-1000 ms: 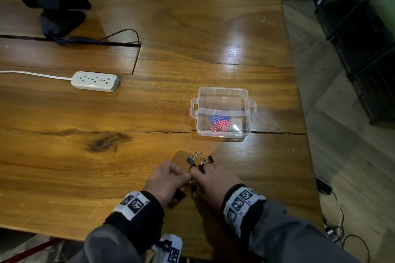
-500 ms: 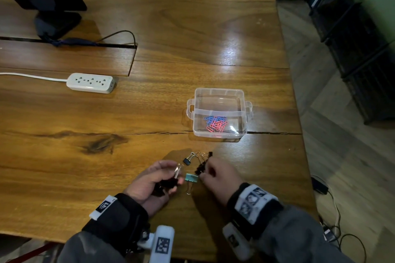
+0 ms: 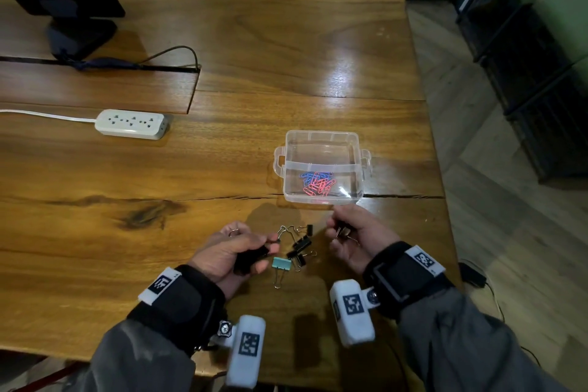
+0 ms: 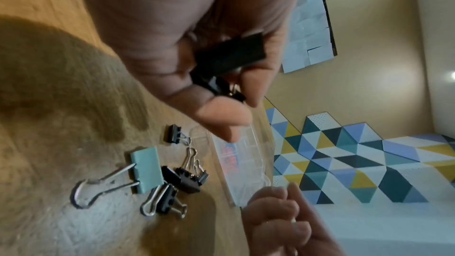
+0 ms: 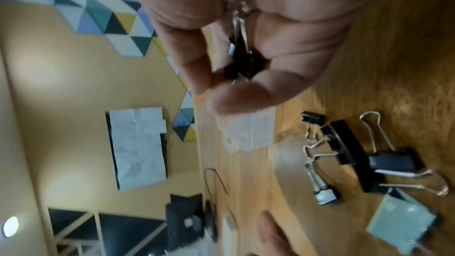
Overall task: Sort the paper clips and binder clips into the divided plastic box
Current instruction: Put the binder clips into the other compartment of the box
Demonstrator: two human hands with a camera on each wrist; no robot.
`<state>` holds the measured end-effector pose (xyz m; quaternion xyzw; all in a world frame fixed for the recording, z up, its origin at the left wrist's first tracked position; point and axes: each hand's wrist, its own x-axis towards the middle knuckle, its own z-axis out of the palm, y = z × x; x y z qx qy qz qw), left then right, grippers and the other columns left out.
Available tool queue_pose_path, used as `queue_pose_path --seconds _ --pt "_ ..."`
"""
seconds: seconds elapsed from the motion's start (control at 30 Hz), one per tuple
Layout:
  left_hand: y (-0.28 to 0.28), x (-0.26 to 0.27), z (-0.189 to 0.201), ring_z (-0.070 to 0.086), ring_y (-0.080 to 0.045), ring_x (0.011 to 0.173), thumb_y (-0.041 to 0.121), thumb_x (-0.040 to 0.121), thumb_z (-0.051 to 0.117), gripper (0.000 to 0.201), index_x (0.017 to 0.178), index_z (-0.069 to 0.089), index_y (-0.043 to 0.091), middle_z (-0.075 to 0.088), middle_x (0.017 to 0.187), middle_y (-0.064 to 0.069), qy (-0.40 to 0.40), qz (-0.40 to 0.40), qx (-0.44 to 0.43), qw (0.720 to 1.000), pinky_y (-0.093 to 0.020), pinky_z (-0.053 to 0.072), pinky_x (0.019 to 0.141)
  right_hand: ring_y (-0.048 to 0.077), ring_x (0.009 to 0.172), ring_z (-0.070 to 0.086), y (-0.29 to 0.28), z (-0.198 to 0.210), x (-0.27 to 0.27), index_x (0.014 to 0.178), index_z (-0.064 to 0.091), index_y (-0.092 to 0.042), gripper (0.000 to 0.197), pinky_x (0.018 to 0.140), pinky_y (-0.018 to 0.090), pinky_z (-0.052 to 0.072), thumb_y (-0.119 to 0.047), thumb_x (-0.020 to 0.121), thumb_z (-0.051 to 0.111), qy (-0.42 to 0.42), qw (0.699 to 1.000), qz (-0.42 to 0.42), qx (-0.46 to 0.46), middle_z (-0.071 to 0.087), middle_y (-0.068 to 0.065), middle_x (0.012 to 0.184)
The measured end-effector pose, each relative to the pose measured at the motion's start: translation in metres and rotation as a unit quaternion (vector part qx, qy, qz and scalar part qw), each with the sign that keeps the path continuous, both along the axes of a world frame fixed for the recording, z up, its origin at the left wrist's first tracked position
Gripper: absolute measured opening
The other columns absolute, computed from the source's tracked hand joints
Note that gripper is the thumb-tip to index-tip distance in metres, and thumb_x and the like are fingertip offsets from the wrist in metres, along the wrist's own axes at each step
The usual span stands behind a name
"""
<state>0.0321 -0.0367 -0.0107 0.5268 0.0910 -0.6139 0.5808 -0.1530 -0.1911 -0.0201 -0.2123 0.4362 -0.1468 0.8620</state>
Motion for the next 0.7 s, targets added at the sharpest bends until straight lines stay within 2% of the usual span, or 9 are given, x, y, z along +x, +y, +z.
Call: queue_pose_path --seconds 0.07,0.1,0.17,0.23,0.3,0.33,0.4,0.57,0.7 --pt "-0.004 -0.005 -0.006 0.064 -0.029 0.067 -0.005 0.075 0.068 0.026 0.073 0.048 0.011 0.069 0.094 -0.027 -0.113 -0.037 0.040 0.992 -0.029 0.044 0.040 0.014 0.053 0.050 0.001 -0.004 0.009 0.090 0.056 -0.012 0.009 0.043 0.026 0.042 -0.016 0.089 0.065 0.116 0.979 0.084 -0.145 0.055 0.004 0.070" --pt "-0.007 -0.007 -0.011 0.063 -0.027 0.061 -0.001 0.077 0.070 0.023 0.075 0.050 0.011 0.070 0.088 -0.025 -0.217 -0.088 0.083 0.969 -0.032 0.045 0.042 0.013 0.056 0.051 0.004 -0.003 0.014 0.093 0.058 -0.014 0.008 0.049 0.027 0.042 -0.020 0.091 0.064 0.197 0.926 0.170 -0.272 0.056 0.001 0.073" --pt "-0.016 -0.010 -0.021 0.065 -0.024 0.061 0.018 0.081 0.073 0.019 0.080 0.055 0.015 0.071 0.079 -0.014 -0.414 -0.209 0.168 0.870 -0.039 0.054 0.052 0.013 0.073 0.059 0.013 0.001 0.022 0.105 0.056 -0.023 0.021 0.060 0.029 0.045 -0.035 0.090 0.064 0.303 0.724 0.370 -0.497 0.062 -0.004 0.085" --pt "-0.028 -0.011 -0.027 0.062 -0.015 0.066 0.039 0.082 0.071 0.024 0.085 0.054 0.023 0.064 0.075 0.002 -0.533 -0.324 0.206 0.754 -0.034 0.049 0.053 0.021 0.086 0.063 0.024 0.000 0.028 0.118 0.043 -0.028 0.042 0.070 0.035 0.053 -0.047 0.087 0.063 0.309 0.526 0.536 -0.584 0.065 0.000 0.098" --pt "-0.039 -0.015 -0.030 0.055 -0.010 0.072 0.049 0.083 0.066 0.029 0.093 0.050 0.027 0.056 0.079 0.009 -0.594 -0.397 0.226 0.662 -0.026 0.040 0.055 0.028 0.090 0.063 0.031 -0.006 0.030 0.129 0.030 -0.029 0.057 0.070 0.039 0.054 -0.049 0.087 0.062 0.300 0.424 0.612 -0.596 0.064 0.006 0.105" --pt "-0.044 -0.018 -0.032 0.055 -0.012 0.075 0.049 0.084 0.065 0.031 0.097 0.048 0.027 0.053 0.081 0.009 -0.615 -0.414 0.221 0.633 -0.026 0.042 0.059 0.029 0.089 0.062 0.032 -0.010 0.030 0.132 0.027 -0.028 0.059 0.069 0.040 0.054 -0.047 0.088 0.061 0.300 0.401 0.622 -0.602 0.063 0.008 0.104" --pt "-0.050 -0.020 -0.038 0.057 -0.017 0.077 0.044 0.085 0.065 0.029 0.097 0.046 0.025 0.053 0.081 0.007 -0.648 -0.435 0.199 0.593 -0.030 0.048 0.065 0.029 0.085 0.061 0.032 -0.015 0.031 0.133 0.026 -0.027 0.053 0.065 0.041 0.054 -0.040 0.092 0.057 0.298 0.395 0.616 -0.613 0.061 0.010 0.101" --pt "-0.059 -0.014 -0.038 0.058 -0.017 0.071 0.029 0.086 0.065 0.015 0.085 0.052 0.020 0.062 0.081 0.000 -0.644 -0.497 0.171 0.556 -0.030 0.052 0.064 0.028 0.079 0.058 0.029 -0.015 0.036 0.127 0.032 -0.024 0.037 0.066 0.042 0.053 -0.033 0.096 0.051 0.278 0.401 0.613 -0.621 0.056 0.007 0.090" --pt "-0.058 -0.005 -0.022 0.057 -0.016 0.066 0.030 0.080 0.062 0.016 0.075 0.050 0.022 0.062 0.073 0.000 -0.599 -0.455 0.179 0.634 -0.029 0.048 0.056 0.030 0.080 0.060 0.027 -0.017 0.035 0.123 0.028 -0.024 0.043 0.062 0.040 0.051 -0.038 0.093 0.056 0.289 0.392 0.609 -0.626 0.058 0.009 0.094"
